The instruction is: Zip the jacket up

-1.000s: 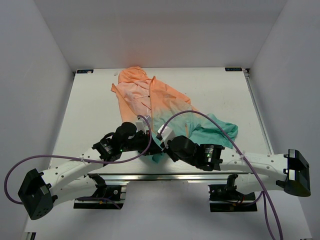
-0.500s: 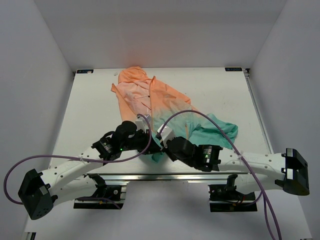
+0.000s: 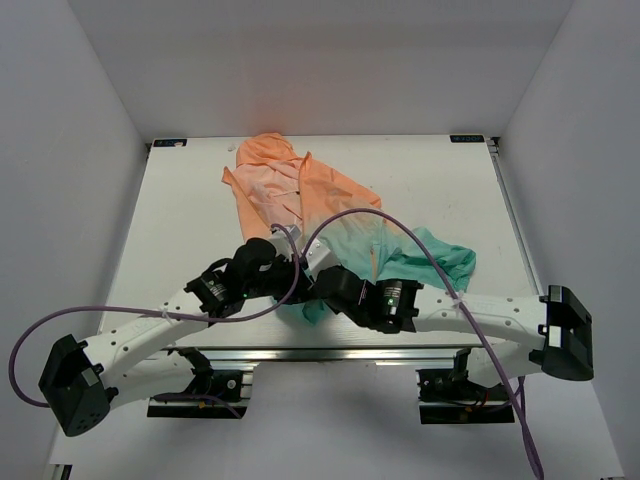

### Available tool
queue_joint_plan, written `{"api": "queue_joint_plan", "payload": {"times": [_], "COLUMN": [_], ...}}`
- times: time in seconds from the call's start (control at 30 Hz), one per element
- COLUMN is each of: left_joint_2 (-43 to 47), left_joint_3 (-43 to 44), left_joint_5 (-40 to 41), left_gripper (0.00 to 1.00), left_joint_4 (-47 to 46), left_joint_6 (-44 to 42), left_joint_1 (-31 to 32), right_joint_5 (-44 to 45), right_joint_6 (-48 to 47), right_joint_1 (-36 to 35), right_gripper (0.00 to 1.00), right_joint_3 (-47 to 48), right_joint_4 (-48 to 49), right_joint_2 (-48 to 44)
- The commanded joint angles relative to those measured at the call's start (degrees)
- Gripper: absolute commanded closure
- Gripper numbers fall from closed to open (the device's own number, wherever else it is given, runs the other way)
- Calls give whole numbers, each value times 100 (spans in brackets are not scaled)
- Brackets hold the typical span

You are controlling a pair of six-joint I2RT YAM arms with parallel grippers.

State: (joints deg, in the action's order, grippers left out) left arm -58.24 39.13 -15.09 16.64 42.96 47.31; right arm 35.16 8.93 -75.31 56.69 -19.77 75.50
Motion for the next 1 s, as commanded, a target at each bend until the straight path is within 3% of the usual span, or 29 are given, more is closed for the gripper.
{"api": "queue_joint_plan", "payload": {"times": [0.0, 0.17, 0.27, 0.4, 0.5, 0.57, 0.6, 0.63, 0.77, 0.83, 0.97], "left_joint_2": [23, 154, 278, 357, 383, 348, 348, 357, 541, 708, 849], "left_joint_3": [-29, -37, 41, 217, 357, 463, 516, 621, 692, 587, 333], "left_joint_5": [-381, -135, 259, 542, 648, 735, 753, 788, 675, 378, -211], "left_gripper": [100, 100, 100, 100, 100, 88, 77, 57, 34, 29, 28], "left_joint_4": [1262, 1719, 1930, 1659, 1517, 1639, 1675, 1736, 1606, 1395, 632], "left_joint_6": [-95, -112, -69, -60, -147, -226, -244, -262, -376, -376, -253], "left_joint_1": [86, 85, 94, 86, 94, 94, 94, 94, 85, 85, 85], "right_joint_5": [1099, 538, -708, -3034, -3339, -3366, -3401, -3436, -3849, -4034, -4586], "right_joint_6": [-23, -118, -575, -866, -761, -717, -656, -621, -445, -322, -137], "right_joint_1": [568, 1105, 1176, 1176, 1176, 1176, 1176, 1176, 1185, 1185, 1246], "right_gripper": [100, 100, 100, 100, 100, 100, 100, 100, 100, 100, 100], "right_joint_3": [536, 852, 862, 634, 598, 598, 633, 659, 817, 914, 1037], "right_joint_4": [123, -281, -650, -835, -950, -950, -967, -976, -1134, -1248, -1266], "right_joint_2": [96, 298, 281, 140, 52, -44, -71, -97, -115, -80, -10]}}
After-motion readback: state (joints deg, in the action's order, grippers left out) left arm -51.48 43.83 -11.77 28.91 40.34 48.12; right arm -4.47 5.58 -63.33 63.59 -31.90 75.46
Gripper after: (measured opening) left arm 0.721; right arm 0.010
